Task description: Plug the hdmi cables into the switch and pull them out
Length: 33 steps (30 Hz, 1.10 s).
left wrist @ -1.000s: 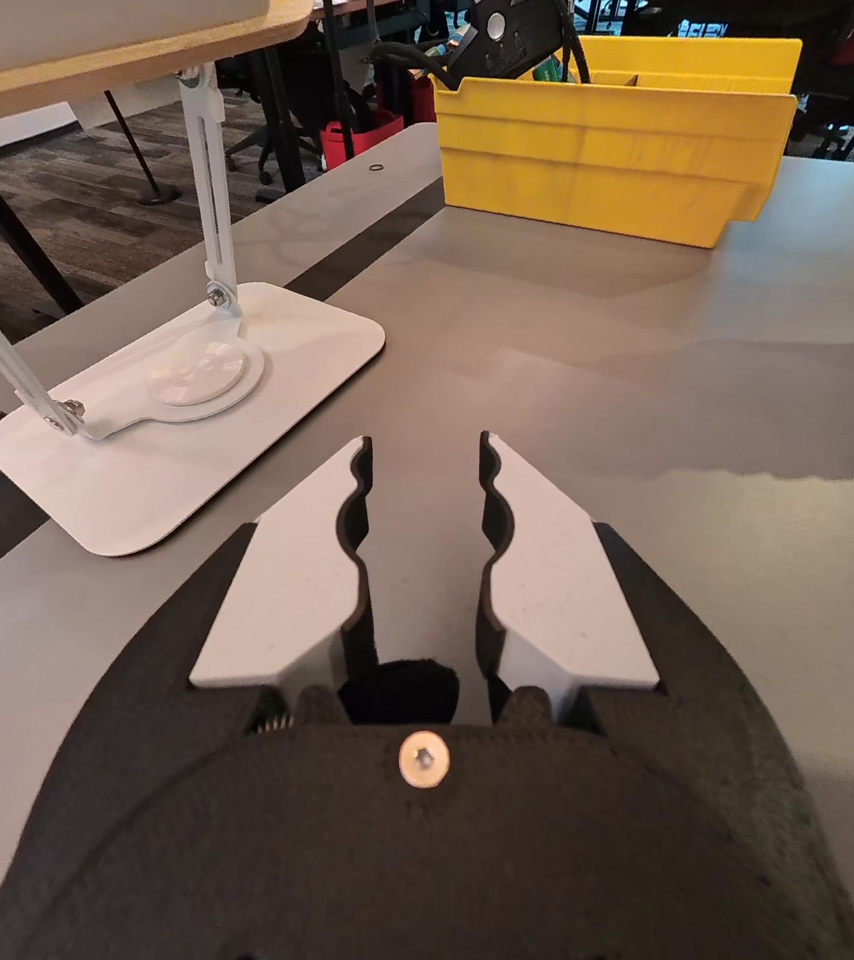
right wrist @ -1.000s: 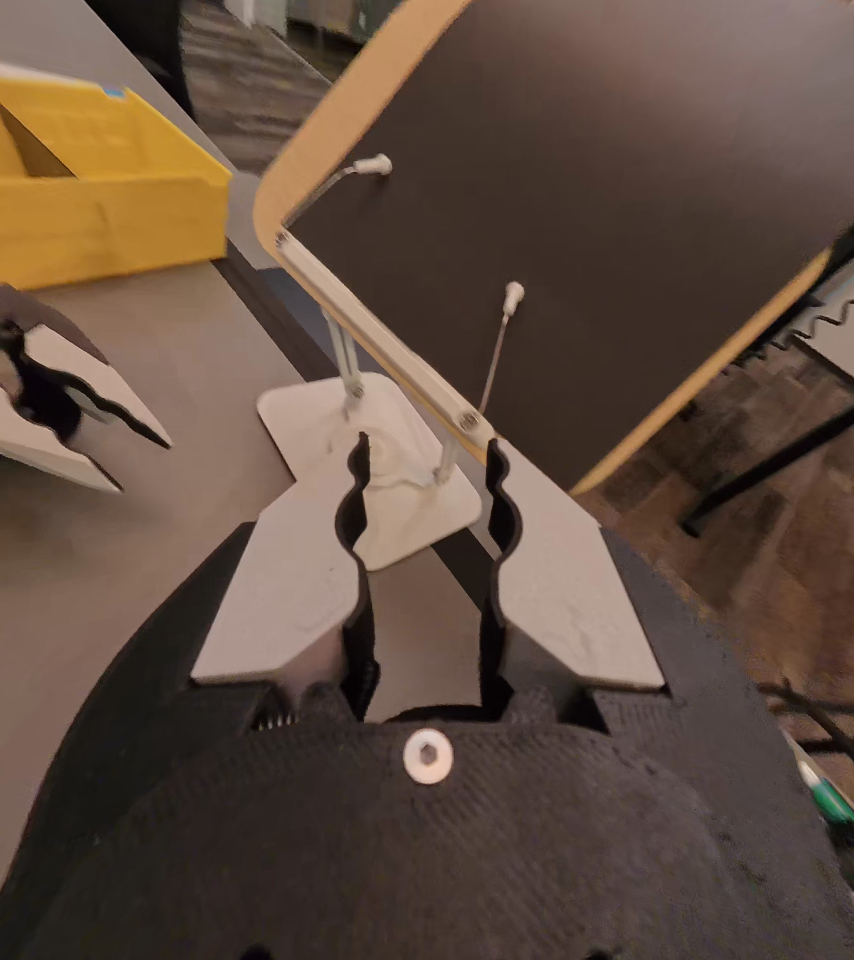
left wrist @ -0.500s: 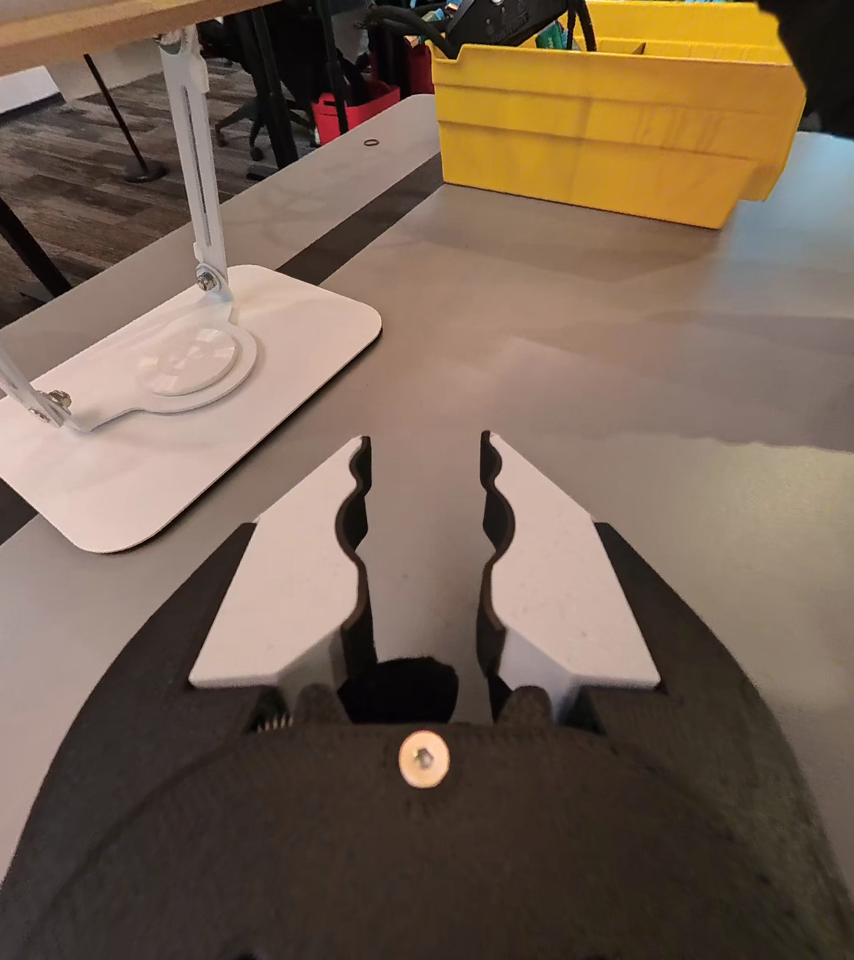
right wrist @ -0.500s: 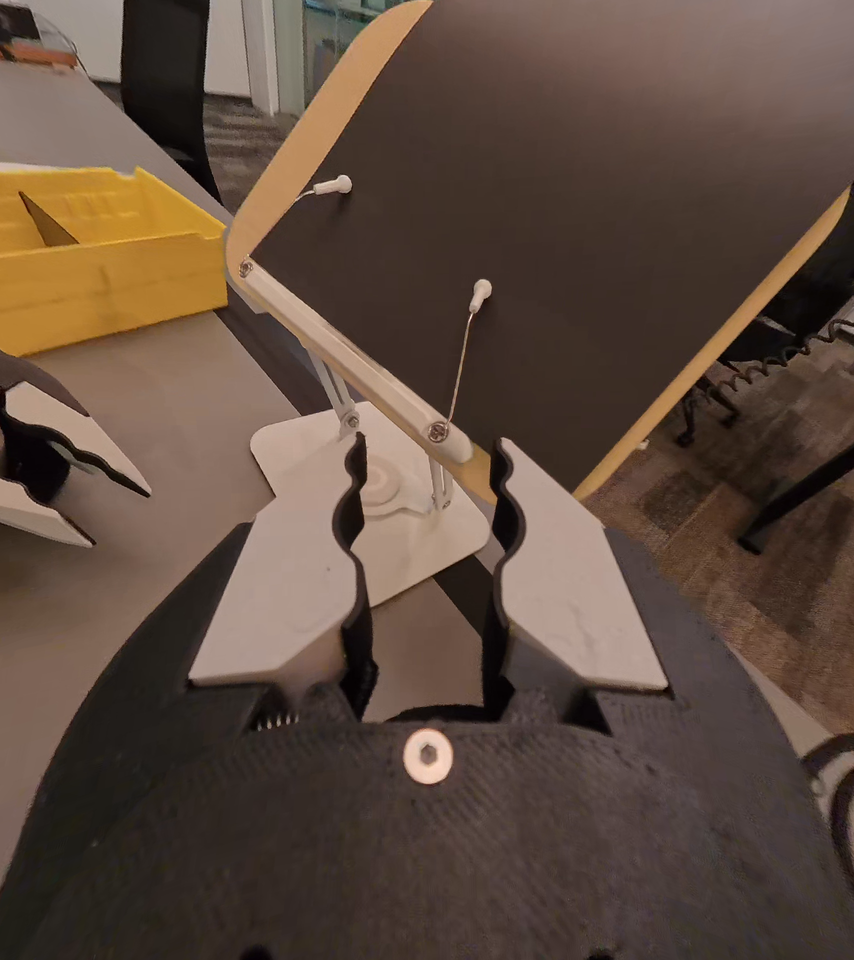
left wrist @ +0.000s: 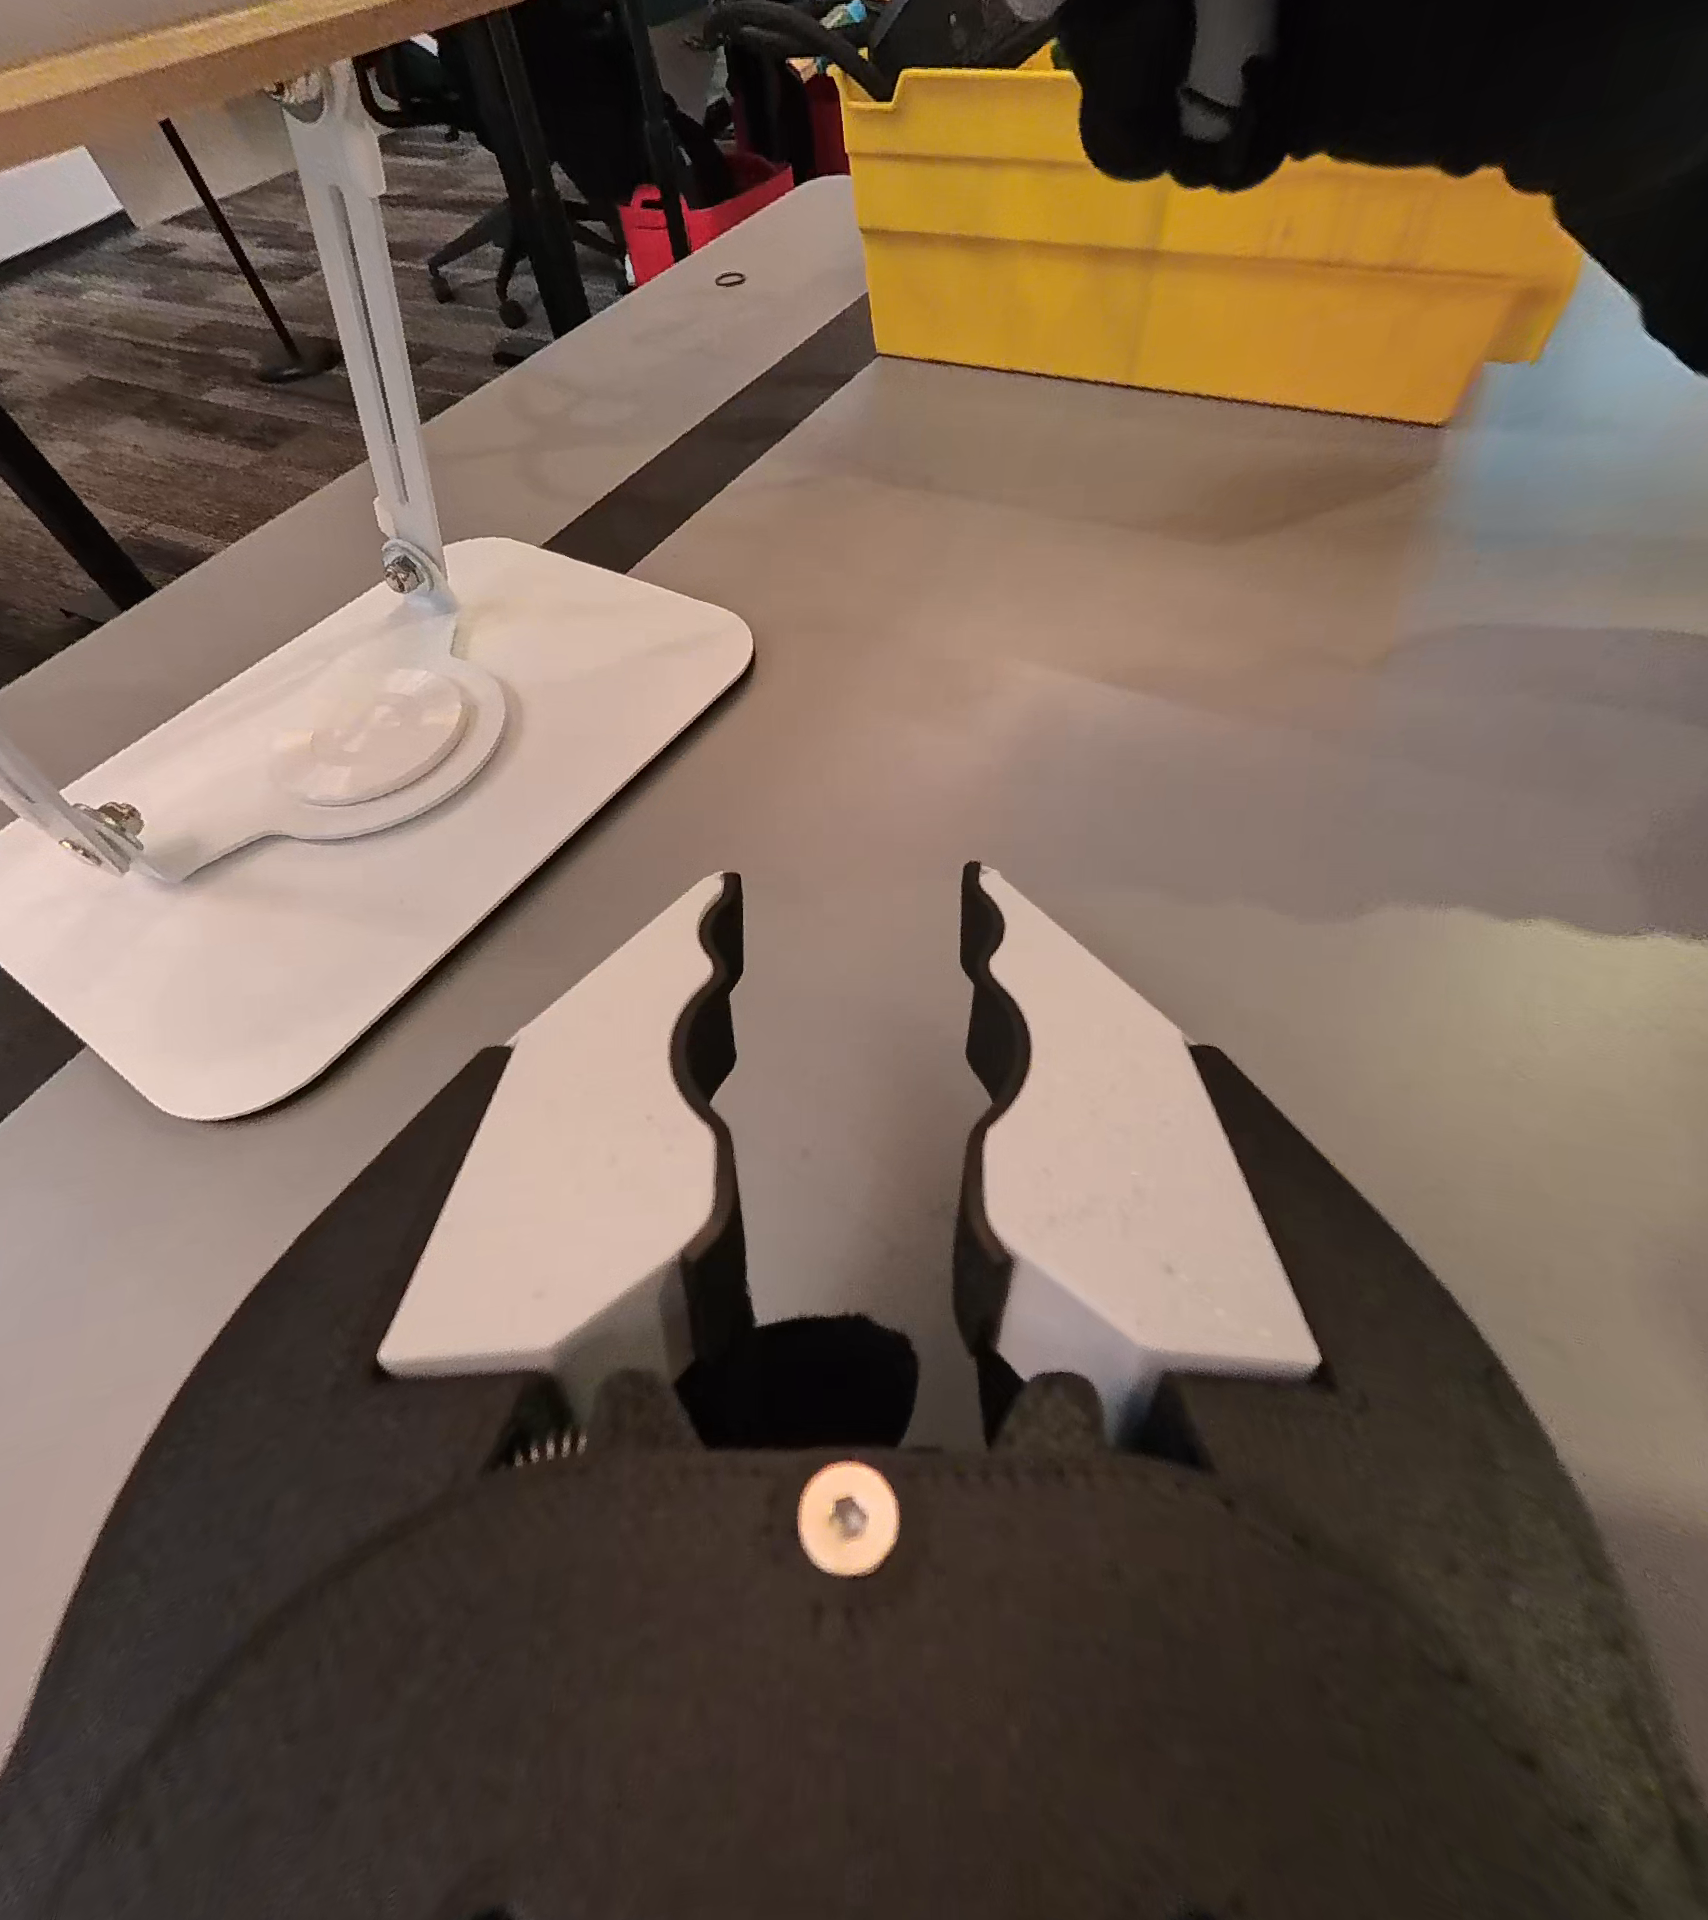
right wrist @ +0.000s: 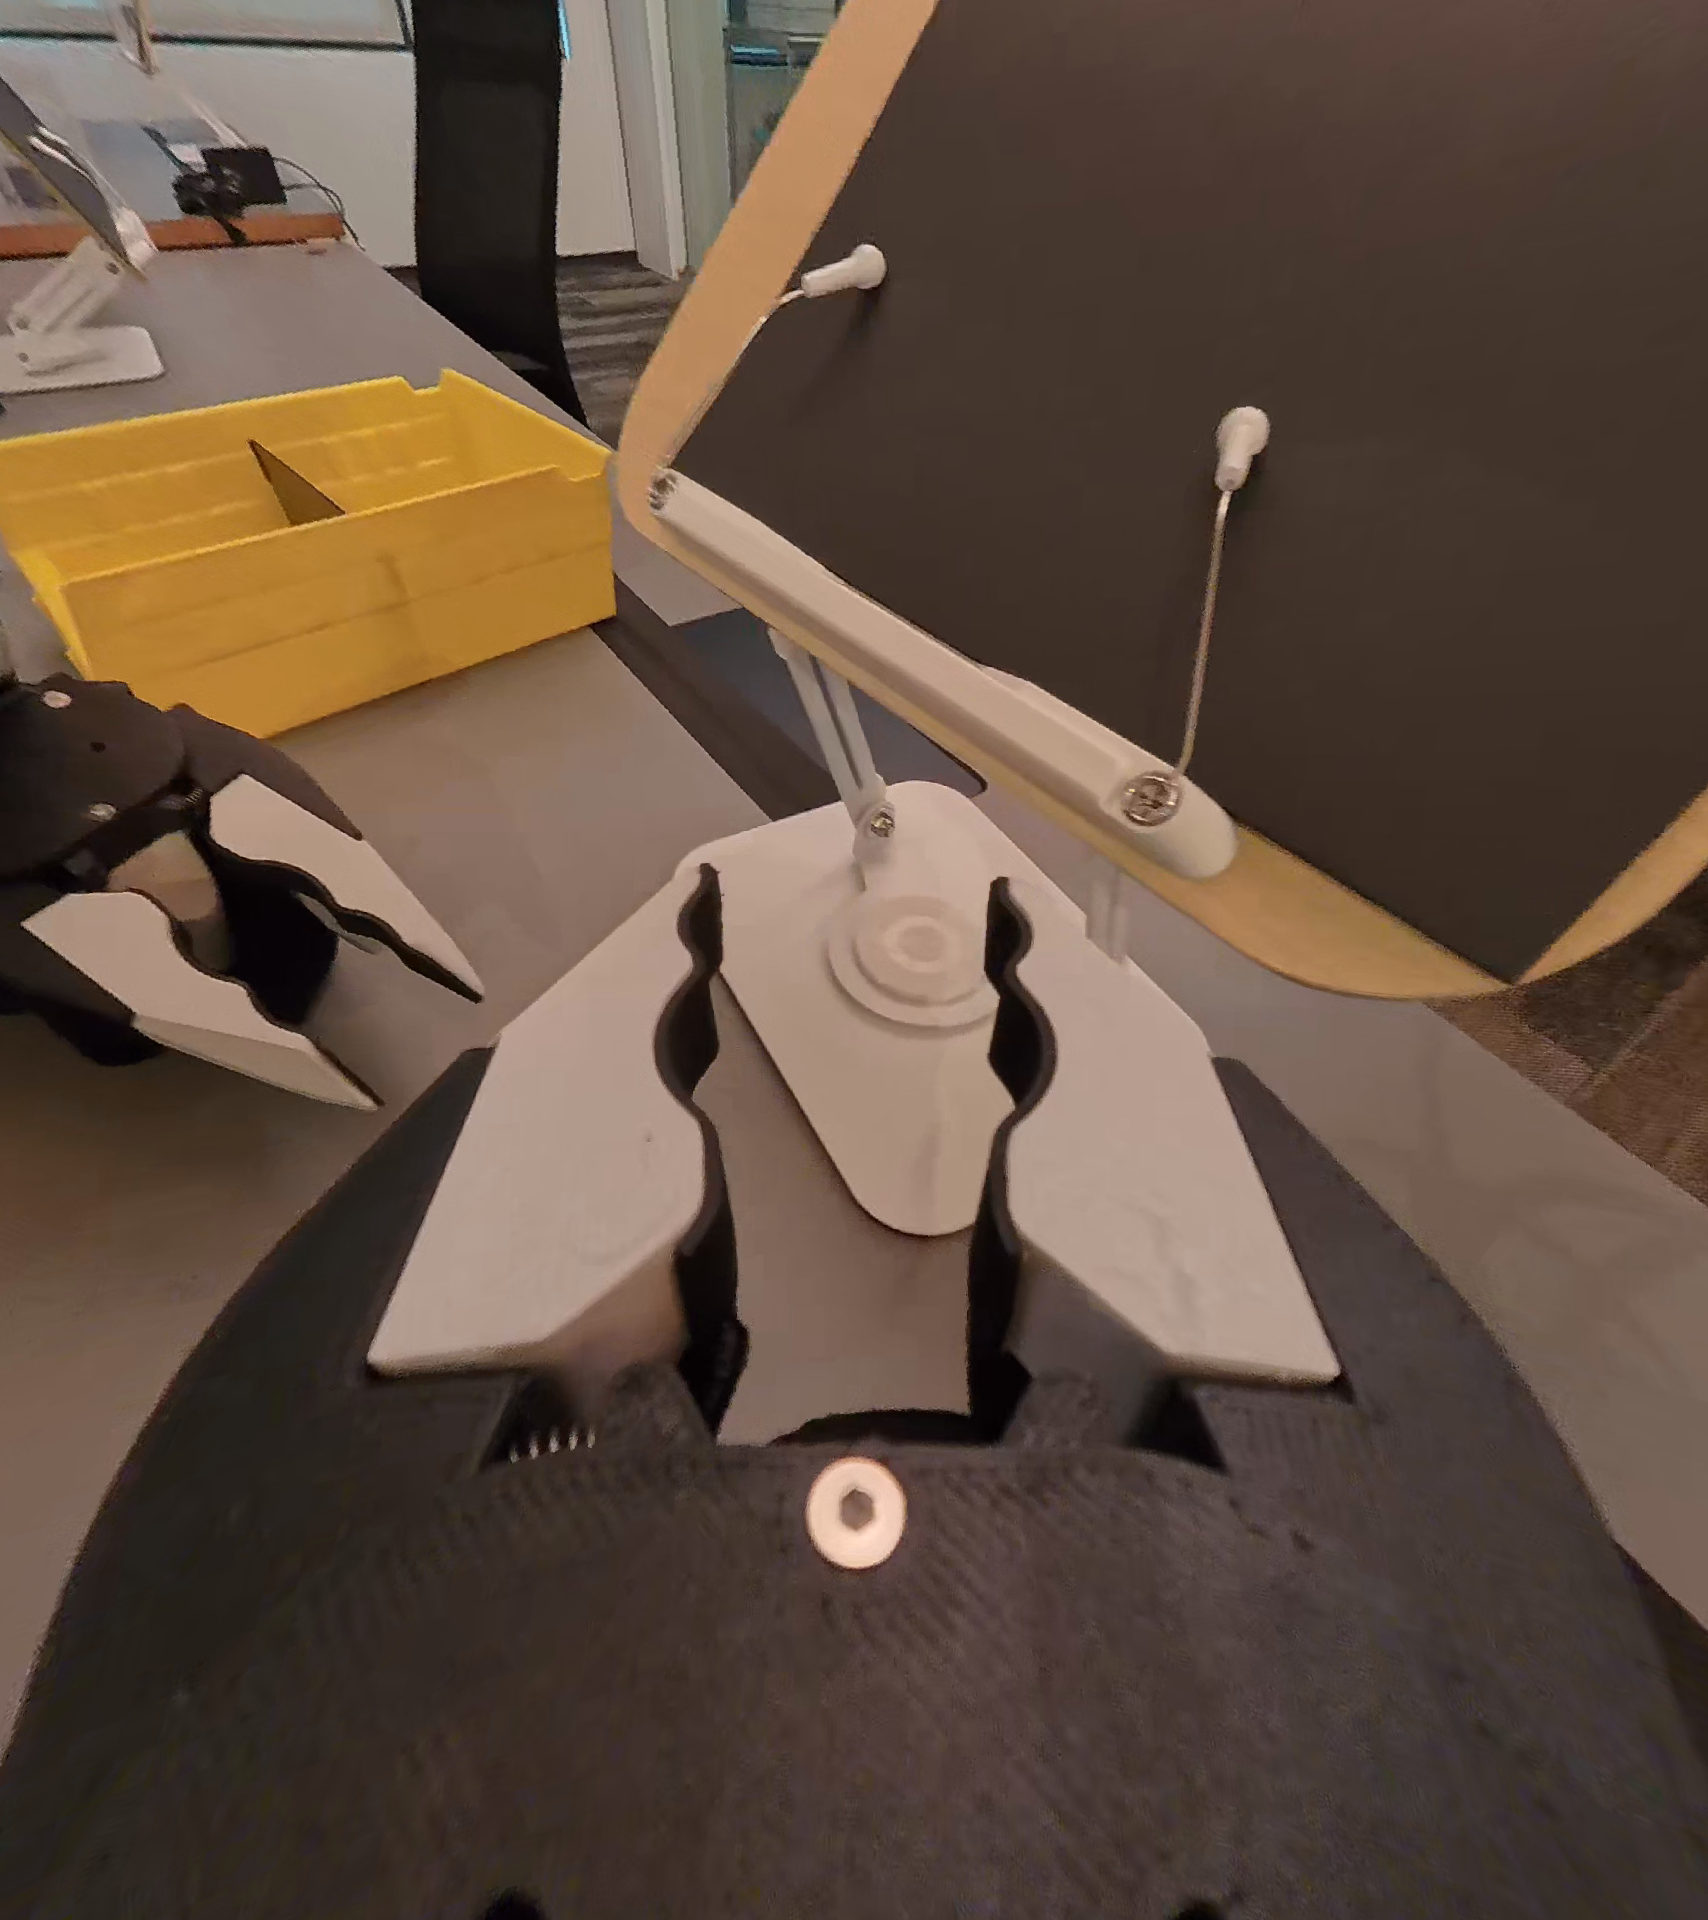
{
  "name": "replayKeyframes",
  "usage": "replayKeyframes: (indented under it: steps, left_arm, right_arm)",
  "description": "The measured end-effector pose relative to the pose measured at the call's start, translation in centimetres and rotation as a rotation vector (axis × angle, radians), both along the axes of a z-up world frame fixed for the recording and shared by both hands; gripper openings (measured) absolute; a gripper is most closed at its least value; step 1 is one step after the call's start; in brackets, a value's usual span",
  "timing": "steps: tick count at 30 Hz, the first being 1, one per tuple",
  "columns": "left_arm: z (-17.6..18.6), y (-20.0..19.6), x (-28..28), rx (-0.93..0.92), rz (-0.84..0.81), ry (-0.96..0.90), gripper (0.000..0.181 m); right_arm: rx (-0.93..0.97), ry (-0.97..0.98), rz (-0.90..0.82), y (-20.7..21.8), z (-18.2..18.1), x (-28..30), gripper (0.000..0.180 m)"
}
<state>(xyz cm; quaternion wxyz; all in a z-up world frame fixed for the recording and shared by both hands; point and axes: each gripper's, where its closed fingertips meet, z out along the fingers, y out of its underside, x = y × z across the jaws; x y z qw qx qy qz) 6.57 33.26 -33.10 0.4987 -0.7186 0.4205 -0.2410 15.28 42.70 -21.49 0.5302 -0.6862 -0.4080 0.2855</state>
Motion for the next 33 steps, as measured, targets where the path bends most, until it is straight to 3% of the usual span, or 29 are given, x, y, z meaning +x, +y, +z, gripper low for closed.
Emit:
replayKeyframes:
  steps: [14, 33]
  left_arm:
    - [-0.1, -0.1, 0.1, 0.009, -0.004, 0.014, 0.04]
    - [-0.3, -0.1, 0.2, 0.004, -0.007, 0.028, 0.041]
  right_arm:
    - [-0.064, 0.097, 0.031, -3.0, -0.1, -1.5, 0.051]
    - [-0.076, -0.006, -0.02, -1.4, -3.1, -0.1, 0.057]
